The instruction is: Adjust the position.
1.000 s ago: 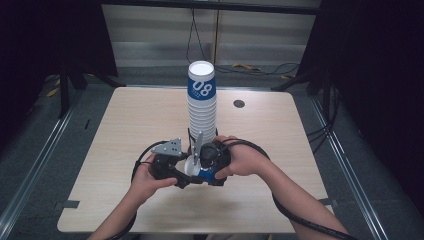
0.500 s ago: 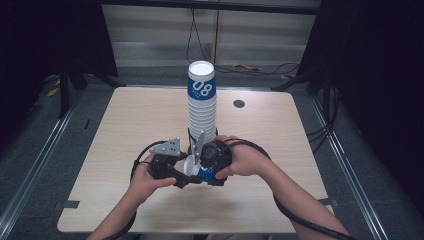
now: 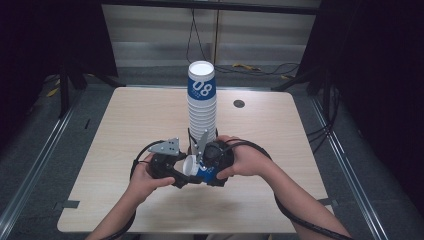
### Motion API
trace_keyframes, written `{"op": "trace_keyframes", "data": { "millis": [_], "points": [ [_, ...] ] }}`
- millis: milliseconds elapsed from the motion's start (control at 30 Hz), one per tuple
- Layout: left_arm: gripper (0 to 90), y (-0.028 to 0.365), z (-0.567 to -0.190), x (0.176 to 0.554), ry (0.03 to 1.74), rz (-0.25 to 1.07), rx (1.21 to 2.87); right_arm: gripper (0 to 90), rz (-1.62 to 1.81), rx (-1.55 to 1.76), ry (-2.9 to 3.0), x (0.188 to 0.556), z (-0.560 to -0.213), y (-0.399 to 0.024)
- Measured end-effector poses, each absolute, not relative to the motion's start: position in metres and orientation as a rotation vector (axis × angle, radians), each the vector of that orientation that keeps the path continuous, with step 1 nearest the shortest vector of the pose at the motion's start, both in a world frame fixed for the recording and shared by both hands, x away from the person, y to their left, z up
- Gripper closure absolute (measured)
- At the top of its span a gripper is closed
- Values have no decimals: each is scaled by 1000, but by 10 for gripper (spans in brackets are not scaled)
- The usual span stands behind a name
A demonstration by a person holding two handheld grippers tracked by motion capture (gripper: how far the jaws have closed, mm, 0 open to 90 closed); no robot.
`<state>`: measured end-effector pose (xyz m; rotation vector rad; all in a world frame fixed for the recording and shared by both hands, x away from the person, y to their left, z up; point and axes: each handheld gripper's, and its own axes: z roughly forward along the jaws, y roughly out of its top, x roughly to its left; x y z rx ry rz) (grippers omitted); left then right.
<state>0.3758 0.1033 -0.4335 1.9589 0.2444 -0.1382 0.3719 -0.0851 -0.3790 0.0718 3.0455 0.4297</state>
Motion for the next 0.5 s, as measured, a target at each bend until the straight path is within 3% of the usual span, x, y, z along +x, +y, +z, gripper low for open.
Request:
{"op": "trace_keyframes", "data": {
  "millis": [200,500],
  "points": [
    [270,105,-434,376,241,-139,1969,132,491,98,3039,373,-380,-94],
    [270,107,-434,378,250,-146,1969,123,591,181,3013,372,-377,-113]
  ]
}}
